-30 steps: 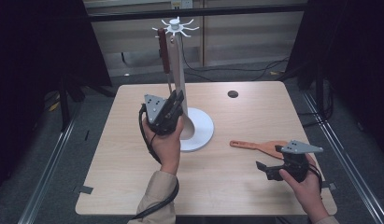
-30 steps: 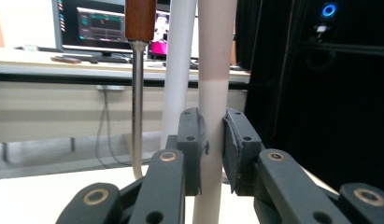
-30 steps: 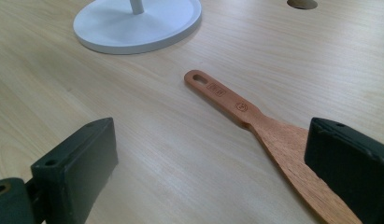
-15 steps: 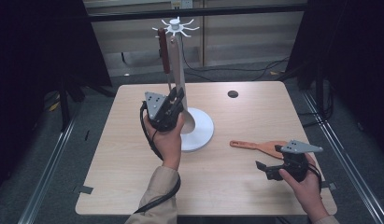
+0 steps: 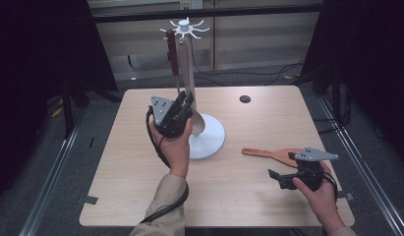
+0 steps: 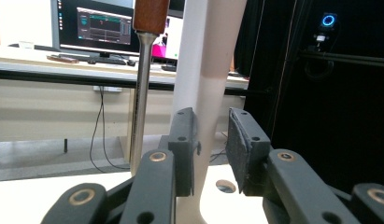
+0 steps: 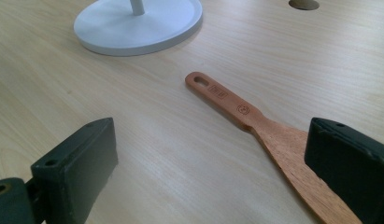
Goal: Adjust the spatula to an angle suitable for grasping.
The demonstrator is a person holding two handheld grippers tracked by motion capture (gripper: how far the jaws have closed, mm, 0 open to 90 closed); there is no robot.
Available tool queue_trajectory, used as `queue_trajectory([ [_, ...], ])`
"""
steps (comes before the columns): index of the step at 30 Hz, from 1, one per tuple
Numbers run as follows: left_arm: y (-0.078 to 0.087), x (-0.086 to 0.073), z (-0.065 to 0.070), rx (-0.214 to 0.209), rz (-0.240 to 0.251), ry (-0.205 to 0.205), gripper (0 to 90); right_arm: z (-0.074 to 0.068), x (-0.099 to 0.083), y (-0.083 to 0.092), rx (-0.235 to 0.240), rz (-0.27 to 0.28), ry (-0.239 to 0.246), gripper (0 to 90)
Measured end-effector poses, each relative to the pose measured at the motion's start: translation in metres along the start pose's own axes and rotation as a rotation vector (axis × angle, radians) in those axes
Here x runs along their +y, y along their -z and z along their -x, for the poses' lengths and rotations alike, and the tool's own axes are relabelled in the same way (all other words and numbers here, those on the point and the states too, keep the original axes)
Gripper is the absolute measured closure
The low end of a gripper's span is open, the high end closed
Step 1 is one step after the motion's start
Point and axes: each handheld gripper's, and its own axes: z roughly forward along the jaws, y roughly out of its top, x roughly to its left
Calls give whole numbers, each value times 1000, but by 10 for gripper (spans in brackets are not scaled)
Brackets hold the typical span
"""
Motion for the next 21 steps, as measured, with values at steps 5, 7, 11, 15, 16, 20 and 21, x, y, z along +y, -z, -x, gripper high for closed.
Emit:
queue_trajectory([
  [5, 6, 6, 4, -9, 35, -18, 706, 0, -1, 1, -5, -4, -6, 17],
  [7, 10, 10, 4, -12, 60, -23, 718, 0, -1, 1, -7, -2, -12, 17],
  [11, 13, 20, 4, -24, 104, -11, 793, 0, -3, 3, -13, -4, -17, 17],
  [15, 14, 32, 6, -56, 143, -19, 845, 2, -4, 6, -20, -1, -19, 17],
  [16, 13, 35, 7, -70, 154, -20, 866, 2, -4, 7, -21, -3, -21, 17],
  [20, 10, 47, 9, -90, 187, -35, 896, 2, -5, 5, -20, -7, -21, 17],
  [21, 9, 51, 10, -104, 193, -33, 899, 2, -5, 5, -19, -8, -21, 17],
])
